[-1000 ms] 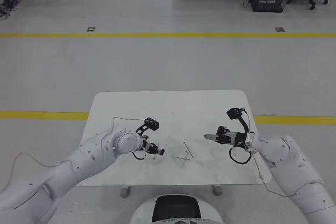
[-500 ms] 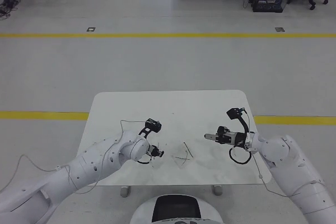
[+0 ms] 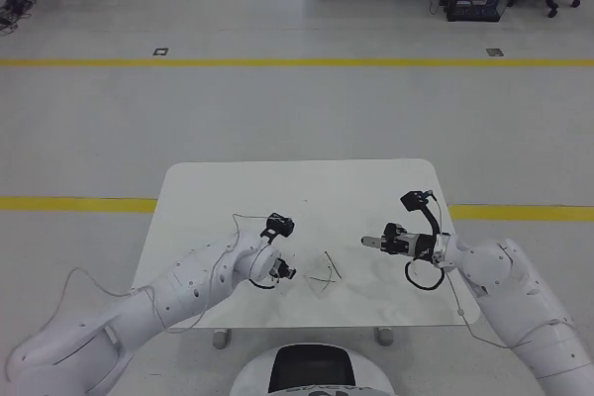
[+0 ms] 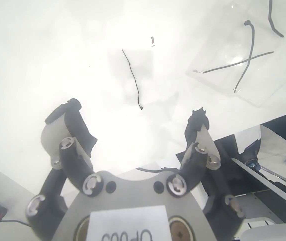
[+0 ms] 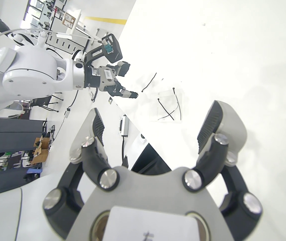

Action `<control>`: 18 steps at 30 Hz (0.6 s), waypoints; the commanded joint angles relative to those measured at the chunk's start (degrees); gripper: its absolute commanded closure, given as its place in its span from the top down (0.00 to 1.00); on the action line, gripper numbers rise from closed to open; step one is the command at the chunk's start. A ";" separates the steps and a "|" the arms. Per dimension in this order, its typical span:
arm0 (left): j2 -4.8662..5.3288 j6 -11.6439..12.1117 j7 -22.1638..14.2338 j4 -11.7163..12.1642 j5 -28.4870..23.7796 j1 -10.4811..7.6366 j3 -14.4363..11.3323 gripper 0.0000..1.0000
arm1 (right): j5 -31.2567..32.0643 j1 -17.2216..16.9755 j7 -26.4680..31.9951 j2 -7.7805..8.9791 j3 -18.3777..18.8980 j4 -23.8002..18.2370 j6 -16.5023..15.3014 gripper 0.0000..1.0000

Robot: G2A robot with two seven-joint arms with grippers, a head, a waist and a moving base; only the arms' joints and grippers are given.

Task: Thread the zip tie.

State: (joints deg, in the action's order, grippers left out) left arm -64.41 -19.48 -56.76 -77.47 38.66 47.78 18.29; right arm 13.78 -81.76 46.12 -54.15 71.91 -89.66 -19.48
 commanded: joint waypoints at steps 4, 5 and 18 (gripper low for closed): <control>0.09 0.00 -0.01 -0.13 -0.01 0.01 -0.01 1.00 | 0.00 0.00 0.00 0.00 0.00 0.00 0.00 1.00; 0.09 0.00 -0.01 -0.13 -0.01 0.01 -0.01 1.00 | 0.00 0.00 0.00 0.00 0.00 0.00 0.00 1.00; -0.14 0.15 -0.80 0.04 -0.40 0.03 -0.08 1.00 | 0.00 0.00 0.00 0.00 0.00 0.00 0.00 1.00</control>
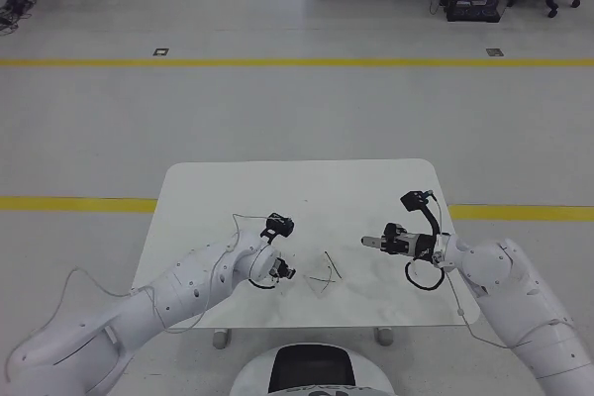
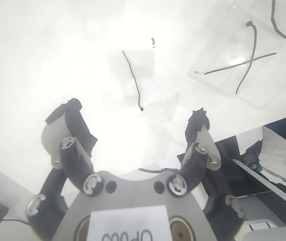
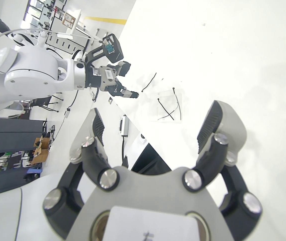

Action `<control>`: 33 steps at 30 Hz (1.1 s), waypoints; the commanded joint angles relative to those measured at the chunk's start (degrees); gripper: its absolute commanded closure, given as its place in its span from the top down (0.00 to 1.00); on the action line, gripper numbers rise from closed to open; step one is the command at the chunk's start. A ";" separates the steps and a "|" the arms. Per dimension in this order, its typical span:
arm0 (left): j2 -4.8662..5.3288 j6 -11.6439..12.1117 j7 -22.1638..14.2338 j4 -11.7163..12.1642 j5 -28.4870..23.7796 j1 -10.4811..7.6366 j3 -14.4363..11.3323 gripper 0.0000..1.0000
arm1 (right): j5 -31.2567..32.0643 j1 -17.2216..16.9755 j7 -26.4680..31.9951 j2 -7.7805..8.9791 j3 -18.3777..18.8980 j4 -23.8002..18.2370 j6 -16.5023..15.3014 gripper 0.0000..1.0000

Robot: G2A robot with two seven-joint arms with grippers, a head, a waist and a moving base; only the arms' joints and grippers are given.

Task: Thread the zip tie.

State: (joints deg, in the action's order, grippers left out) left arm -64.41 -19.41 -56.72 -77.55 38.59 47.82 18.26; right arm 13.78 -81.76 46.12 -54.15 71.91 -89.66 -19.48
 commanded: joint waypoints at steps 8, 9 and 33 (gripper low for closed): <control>-3.72 1.49 -7.99 5.44 -6.34 -3.88 -0.54 1.00 | 0.00 0.00 0.00 0.00 0.00 0.00 0.00 1.00; -4.34 1.82 -7.62 6.37 -6.79 -4.25 -0.75 1.00 | 0.00 0.00 0.00 0.00 0.00 0.00 0.00 1.00; -7.99 2.57 2.63 15.54 -7.61 -3.54 -1.48 1.00 | 0.00 0.00 0.00 0.00 0.00 0.00 0.00 1.00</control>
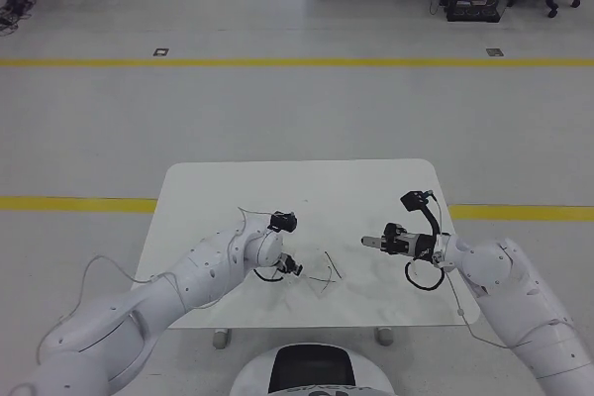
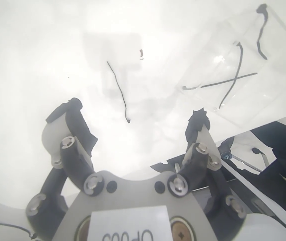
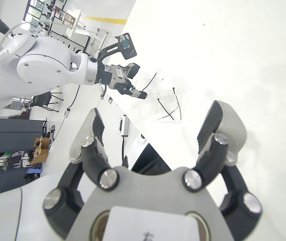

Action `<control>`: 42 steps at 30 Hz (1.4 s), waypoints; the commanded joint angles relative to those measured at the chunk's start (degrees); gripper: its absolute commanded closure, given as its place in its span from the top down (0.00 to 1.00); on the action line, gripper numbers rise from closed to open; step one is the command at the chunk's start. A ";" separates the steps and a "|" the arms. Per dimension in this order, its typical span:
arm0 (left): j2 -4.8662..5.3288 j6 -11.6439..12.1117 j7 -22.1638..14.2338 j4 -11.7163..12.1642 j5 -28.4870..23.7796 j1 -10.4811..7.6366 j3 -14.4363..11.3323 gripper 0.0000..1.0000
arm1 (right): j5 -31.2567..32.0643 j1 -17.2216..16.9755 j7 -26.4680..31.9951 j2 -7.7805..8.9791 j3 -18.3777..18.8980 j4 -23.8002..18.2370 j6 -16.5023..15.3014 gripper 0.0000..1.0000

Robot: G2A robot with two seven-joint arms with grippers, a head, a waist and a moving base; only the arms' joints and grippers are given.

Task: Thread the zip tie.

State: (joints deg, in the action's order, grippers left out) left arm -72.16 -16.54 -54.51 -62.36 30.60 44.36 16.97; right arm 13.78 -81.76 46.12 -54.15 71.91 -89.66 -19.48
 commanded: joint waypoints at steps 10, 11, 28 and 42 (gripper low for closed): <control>-0.38 -0.47 0.47 0.89 1.77 0.33 -0.80 1.00 | 0.00 0.00 0.00 0.00 0.00 0.00 0.00 1.00; -0.46 -0.36 0.33 0.97 1.83 0.39 -0.85 1.00 | 0.00 0.00 0.00 0.00 0.00 0.00 0.00 1.00; -3.32 -0.90 -0.23 5.65 2.82 -0.47 -1.35 0.00 | 0.00 0.00 0.00 0.00 0.00 0.00 0.00 1.00; -5.83 1.78 -0.75 10.11 1.65 -1.16 -1.42 0.07 | 0.00 0.00 0.00 0.00 0.00 0.00 0.00 1.00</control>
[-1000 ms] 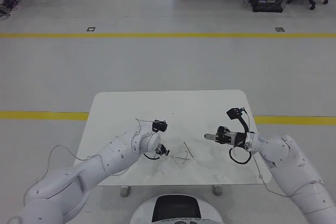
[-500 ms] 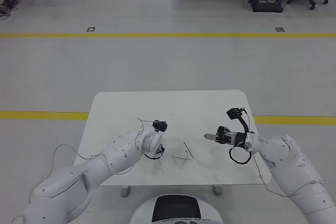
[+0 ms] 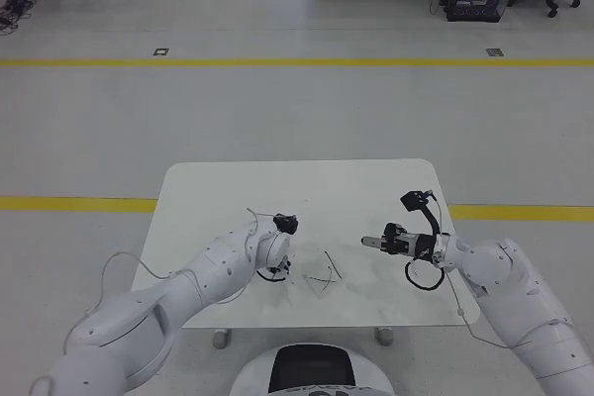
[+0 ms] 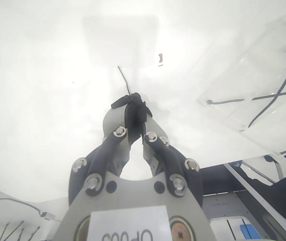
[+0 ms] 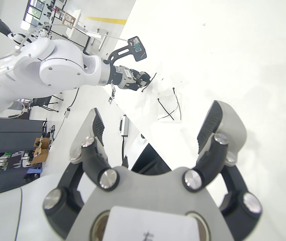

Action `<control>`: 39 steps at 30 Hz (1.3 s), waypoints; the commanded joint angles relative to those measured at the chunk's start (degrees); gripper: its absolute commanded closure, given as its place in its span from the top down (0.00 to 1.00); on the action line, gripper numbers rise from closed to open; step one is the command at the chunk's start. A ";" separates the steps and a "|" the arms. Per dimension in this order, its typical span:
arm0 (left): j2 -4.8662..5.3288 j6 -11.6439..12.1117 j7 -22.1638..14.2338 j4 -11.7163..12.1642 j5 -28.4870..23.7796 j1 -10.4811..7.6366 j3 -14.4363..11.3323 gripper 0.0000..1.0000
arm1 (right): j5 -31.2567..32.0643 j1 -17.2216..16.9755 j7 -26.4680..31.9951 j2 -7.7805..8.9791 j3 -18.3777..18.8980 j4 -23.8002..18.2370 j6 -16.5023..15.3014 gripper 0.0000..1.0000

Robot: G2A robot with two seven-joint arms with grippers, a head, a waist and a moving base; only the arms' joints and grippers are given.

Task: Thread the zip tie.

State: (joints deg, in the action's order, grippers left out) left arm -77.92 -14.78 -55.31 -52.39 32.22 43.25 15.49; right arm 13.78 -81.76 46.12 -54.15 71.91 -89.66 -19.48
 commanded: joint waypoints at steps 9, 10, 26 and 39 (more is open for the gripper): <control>-0.31 0.94 -0.14 0.55 0.07 -0.08 0.65 0.18 | 0.00 0.00 0.00 0.00 0.00 0.00 0.00 1.00; -0.38 0.93 -0.18 0.77 0.15 -0.05 0.63 0.18 | 0.00 0.00 0.00 0.00 0.00 0.00 0.00 1.00; -1.98 1.90 -0.08 4.39 -0.22 -0.08 0.76 0.20 | 0.00 0.00 0.00 0.00 0.00 0.00 0.00 1.00; -3.19 3.70 0.42 7.61 -1.37 -0.43 1.24 0.16 | 0.00 0.00 0.00 0.00 0.00 0.00 0.00 1.00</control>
State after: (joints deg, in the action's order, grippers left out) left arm -81.05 -11.14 -54.93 -44.96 30.89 42.82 16.72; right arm 13.78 -81.76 46.12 -54.15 71.91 -89.66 -19.48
